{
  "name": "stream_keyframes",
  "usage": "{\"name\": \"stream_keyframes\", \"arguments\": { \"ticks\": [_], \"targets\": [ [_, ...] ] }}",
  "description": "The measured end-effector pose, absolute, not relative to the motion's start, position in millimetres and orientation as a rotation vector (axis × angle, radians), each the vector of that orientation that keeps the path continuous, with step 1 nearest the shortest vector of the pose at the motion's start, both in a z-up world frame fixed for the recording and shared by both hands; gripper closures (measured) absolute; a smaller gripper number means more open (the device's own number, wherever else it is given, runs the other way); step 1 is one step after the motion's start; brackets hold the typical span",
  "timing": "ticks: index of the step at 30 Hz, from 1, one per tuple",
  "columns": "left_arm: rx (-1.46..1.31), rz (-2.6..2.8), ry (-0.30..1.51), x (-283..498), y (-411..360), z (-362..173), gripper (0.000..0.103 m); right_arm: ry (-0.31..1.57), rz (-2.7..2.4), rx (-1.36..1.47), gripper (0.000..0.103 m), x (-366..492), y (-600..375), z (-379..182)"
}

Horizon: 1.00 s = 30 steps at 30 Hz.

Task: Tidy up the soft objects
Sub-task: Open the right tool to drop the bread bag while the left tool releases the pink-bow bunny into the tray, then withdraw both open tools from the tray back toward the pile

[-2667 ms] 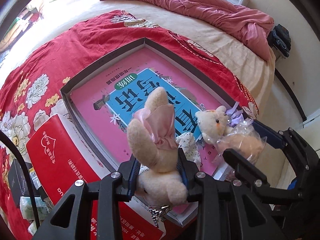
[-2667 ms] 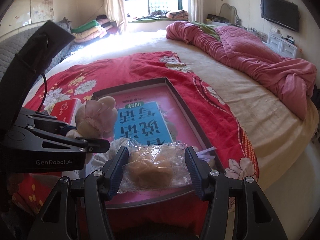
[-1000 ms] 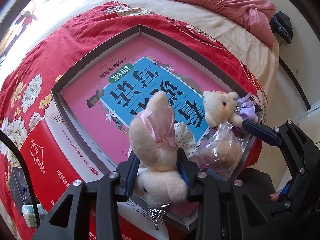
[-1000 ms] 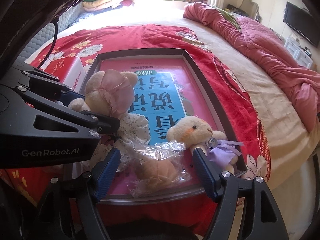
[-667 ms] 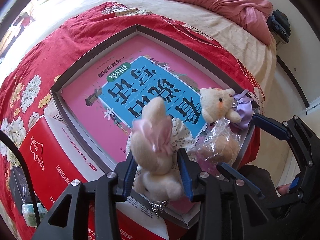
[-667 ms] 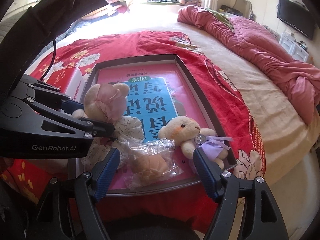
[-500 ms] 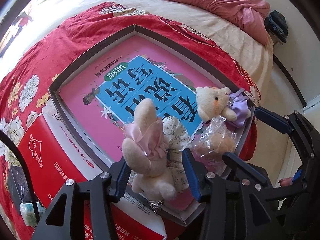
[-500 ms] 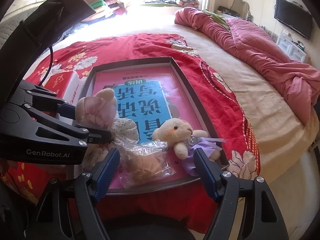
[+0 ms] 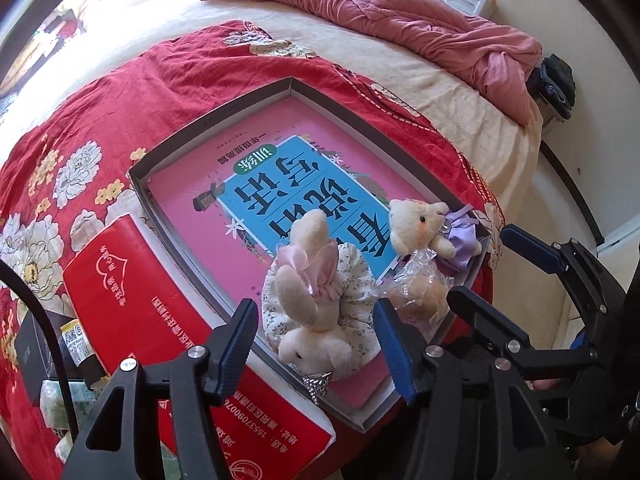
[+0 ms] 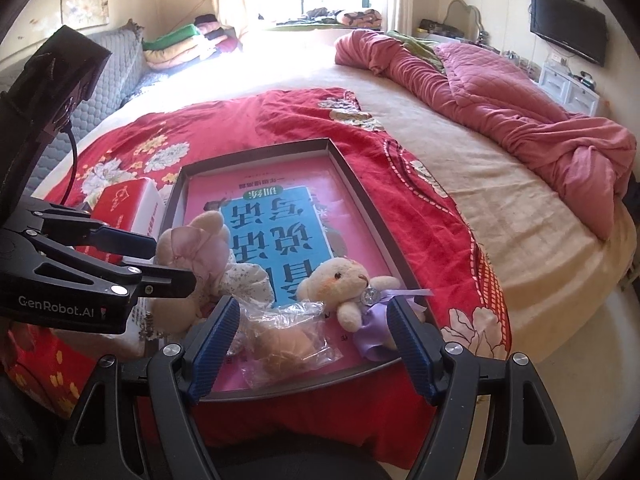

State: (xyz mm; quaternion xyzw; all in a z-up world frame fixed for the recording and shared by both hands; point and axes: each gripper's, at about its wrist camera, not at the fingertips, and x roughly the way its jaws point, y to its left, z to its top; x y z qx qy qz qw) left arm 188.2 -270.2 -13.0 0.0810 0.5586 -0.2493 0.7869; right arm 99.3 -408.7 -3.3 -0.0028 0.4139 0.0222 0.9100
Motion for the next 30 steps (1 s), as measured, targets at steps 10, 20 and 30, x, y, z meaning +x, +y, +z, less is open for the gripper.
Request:
{"name": "stream_keyframes", "arguments": {
  "ticks": [10, 20, 30],
  "targets": [
    [0.133, -0.498, 1.153, 170, -248, 5, 0.037, 0.881, 0.106, 0.112, 0.026, 100, -408, -1],
    [0.101, -0.483, 1.126, 159, -230, 17, 0.037, 0.841, 0.044, 0.121, 0.025, 95, -406, 11],
    [0.083, -0.471, 1.100, 149, -215, 28, 0.037, 0.825, 0.030, 0.099, 0.025, 91, -402, 26]
  ]
}}
